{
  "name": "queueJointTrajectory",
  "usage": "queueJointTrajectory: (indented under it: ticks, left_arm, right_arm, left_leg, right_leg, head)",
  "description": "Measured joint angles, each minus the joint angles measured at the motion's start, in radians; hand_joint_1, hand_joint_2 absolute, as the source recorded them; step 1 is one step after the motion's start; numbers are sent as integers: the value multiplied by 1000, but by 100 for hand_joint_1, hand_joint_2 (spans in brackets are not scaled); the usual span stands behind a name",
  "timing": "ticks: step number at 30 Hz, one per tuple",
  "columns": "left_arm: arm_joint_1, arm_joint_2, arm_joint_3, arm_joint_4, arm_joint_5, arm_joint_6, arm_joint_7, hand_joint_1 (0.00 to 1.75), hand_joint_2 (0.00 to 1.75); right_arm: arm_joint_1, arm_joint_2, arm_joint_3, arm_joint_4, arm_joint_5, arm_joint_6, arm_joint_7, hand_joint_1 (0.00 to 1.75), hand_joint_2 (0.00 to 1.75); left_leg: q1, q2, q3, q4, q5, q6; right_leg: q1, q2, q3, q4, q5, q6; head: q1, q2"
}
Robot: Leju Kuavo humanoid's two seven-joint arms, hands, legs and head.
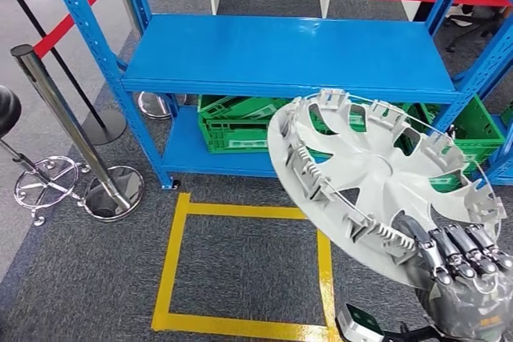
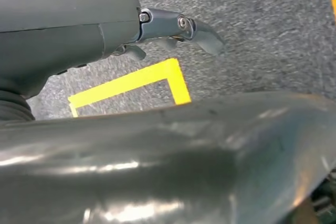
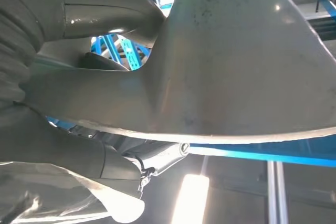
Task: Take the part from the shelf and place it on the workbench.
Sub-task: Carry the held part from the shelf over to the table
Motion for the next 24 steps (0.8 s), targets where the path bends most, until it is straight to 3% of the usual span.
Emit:
queueJointTrajectory:
  ticks: [2,3,4,5,7,9,11,13,14,15,17,18,19,21,22,24]
  left_arm:
    - [-1,-1,-2,-2,-3,1,0,0,0]
    - [-2,-2,-4,-2,-4,2,0,0,0]
    - [-2,-3,-5,-3,-4,2,0,0,0]
    - [-3,-3,-6,-4,-4,2,0,0,0]
    - [-4,-5,-7,-6,-5,2,0,0,0]
    - [-5,-6,-9,-9,-5,2,-2,0,0]
    - [-6,-6,-11,-11,-5,3,-4,0,0]
    - [-6,-4,-15,-12,-4,4,-6,0,0]
    - [-5,-3,-16,-12,-4,4,-7,0,0]
    - [-4,-3,-18,-13,-4,4,-7,0,0]
    - [-4,-3,-21,-14,-2,4,-7,0,0]
    - [-5,-4,-23,-15,-1,4,-7,0,0]
    - [-6,-4,-23,-15,0,4,-7,0,0]
    - [-7,-3,-24,-15,5,6,-7,0,0]
    - [-7,-3,-24,-15,7,7,-7,0,0]
    - [-10,-2,-24,-15,10,10,-7,0,0]
  right_arm:
    - [12,1,-10,-8,0,0,-3,175,175]
    - [16,1,-14,-10,0,0,-4,175,175]
    - [20,2,-18,-12,0,0,-6,175,175]
    - [23,2,-21,-13,0,0,-8,175,175]
    - [25,4,-31,-17,0,0,-14,175,175]
    - [23,7,-38,-24,0,0,-17,175,175]
    - [19,8,-42,-29,0,0,-16,175,175]
    - [14,9,-47,-30,0,0,-16,175,175]
    - [10,10,-49,-31,0,0,-17,175,175]
    - [5,11,-52,-32,0,0,-18,175,175]
    - [-6,14,-56,-38,0,0,-22,175,175]
    - [-12,16,-58,-44,0,0,-25,175,175]
    - [-18,18,-59,-49,0,0,-28,175,175]
    - [-28,23,-61,-62,0,0,-33,175,175]
    - [-32,25,-61,-68,0,0,-34,175,175]
    - [-38,28,-62,-83,0,0,-35,175,175]
  left_leg:
    - [-4,3,-31,6,20,9]
    - [-7,4,-48,10,31,10]
    - [-9,6,-65,14,41,11]
    - [-11,6,-82,20,50,11]
    - [-12,7,-115,35,65,7]
    - [-15,6,-138,52,79,0]
    - [-16,6,-152,58,99,-9]
    - [-14,5,-161,60,104,-20]
    - [-13,3,-166,75,80,-27]
    - [-11,2,-174,109,36,-34]
    - [-4,1,-193,230,-72,-45]
    - [-1,1,-199,293,-103,-49]
    - [1,1,-198,336,-108,-51]
    - [4,1,-153,325,-59,-52]
    - [5,1,-109,270,-32,-50]
    - [3,-1,-10,118,-26,-39]
  right_leg:
    - [1,2,-26,128,-103,3]
    - [1,2,-31,191,-127,4]
    - [1,2,-25,229,-125,5]
    - [2,3,-5,235,-102,4]
    - [2,2,86,145,-50,-1]
    - [5,3,202,-13,-61,-8]
    - [10,4,248,-92,-86,-17]
    - [8,2,227,-94,-74,-28]
    - [6,0,215,-95,-65,-35]
    - [3,-3,201,-95,-54,-43]
    - [4,-5,178,-90,-34,-52]
    - [4,-6,164,-86,-23,-53]
    - [5,-6,149,-80,-12,-52]
    - [5,-6,109,-65,7,-50]
    - [4,-6,93,-57,14,-48]
    - [7,-5,68,-46,30,-39]
  head:
    - [5,0]
    - [5,0]
    - [5,0]
    - [5,0]
    - [5,0]
    - [5,0]
    - [5,0]
    - [6,0]
    - [4,0]
    - [2,0]
    - [-2,0]
    - [-4,0]
    - [-4,0]
    - [-6,0]
    - [-6,0]
    - [-6,0]
